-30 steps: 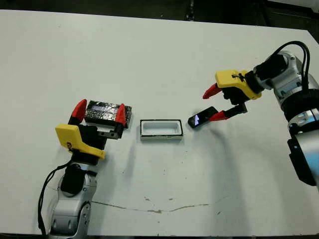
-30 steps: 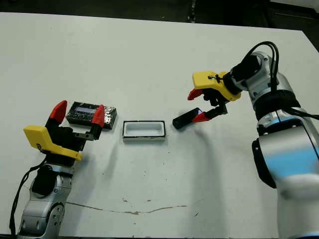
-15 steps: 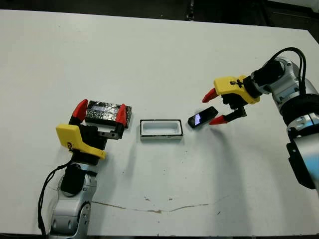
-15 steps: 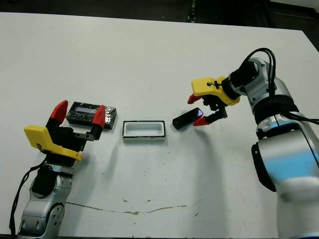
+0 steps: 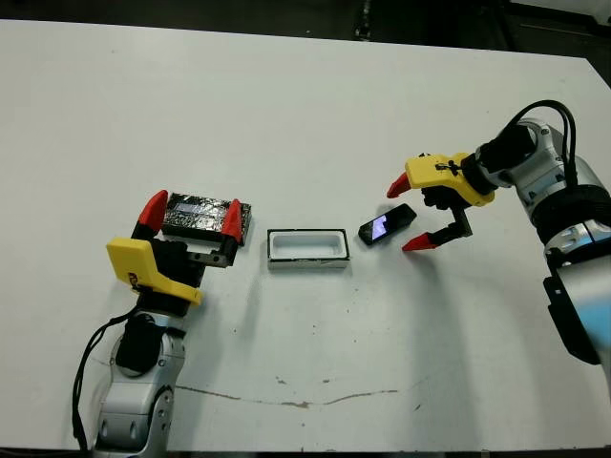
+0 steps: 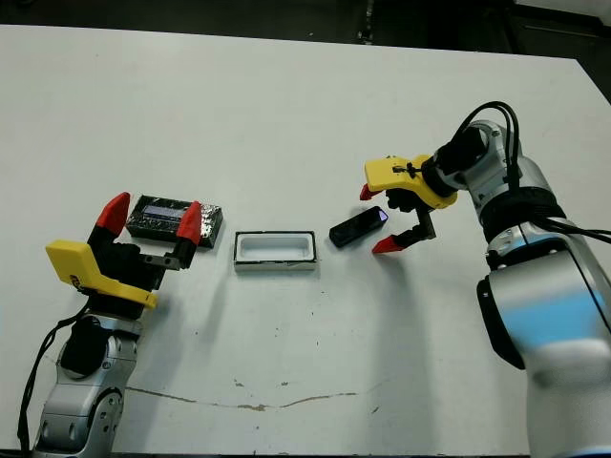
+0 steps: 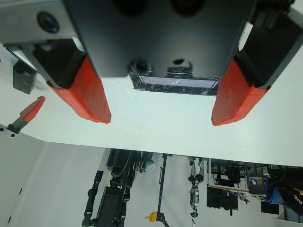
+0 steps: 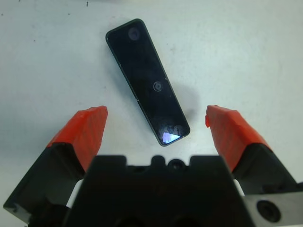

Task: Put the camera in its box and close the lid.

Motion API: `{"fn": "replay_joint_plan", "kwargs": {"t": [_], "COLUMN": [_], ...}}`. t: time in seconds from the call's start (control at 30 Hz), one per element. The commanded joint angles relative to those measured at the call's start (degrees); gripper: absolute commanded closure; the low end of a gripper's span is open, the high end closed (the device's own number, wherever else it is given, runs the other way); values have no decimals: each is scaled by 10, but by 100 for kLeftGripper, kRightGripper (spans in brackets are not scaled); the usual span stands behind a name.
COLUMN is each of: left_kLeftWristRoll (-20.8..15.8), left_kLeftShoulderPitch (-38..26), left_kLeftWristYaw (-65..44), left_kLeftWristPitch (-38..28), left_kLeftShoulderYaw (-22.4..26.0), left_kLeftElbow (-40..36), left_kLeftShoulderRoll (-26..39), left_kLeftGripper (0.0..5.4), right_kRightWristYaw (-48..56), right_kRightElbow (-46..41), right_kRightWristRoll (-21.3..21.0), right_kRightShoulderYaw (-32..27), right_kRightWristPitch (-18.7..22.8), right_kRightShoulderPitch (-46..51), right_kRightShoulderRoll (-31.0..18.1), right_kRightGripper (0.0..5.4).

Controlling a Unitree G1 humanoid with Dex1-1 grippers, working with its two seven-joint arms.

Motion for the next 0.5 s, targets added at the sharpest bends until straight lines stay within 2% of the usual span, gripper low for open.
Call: {"fn": "replay_joint_plan", "kwargs": {"t": [0.03,0.1,0.23,0.5], "left_kLeftWristRoll": [3,7,2,1], "left_kLeftShoulderPitch": [9,9,9,8], "left_kLeftWristYaw": [4,5,3,2], "left_kLeftWristPitch": [11,9,9,7], "left_kLeftShoulderYaw": [-3,-4,-3,-2], "left_kLeftElbow": [-5,-5,-3,-1], "left_kLeftShoulderRoll": [2,2,2,2], "left_kLeftGripper": [0,0,0,0], "right_kRightWristYaw": [-7,-9,-13,-12], "right_kRightElbow": [12,12,10,-6], "right_kRightWristRoll": [-2,-2,4,3], "right_kRightShoulderYaw": [-1,-4,-12,-11], "right_kRightWristPitch": [7,20,71,82], "right_kRightShoulderPitch": [29,31,35,43], "right_kRightShoulderRoll": [9,10,13,11], "right_kRightGripper": [21,42,95,208]}}
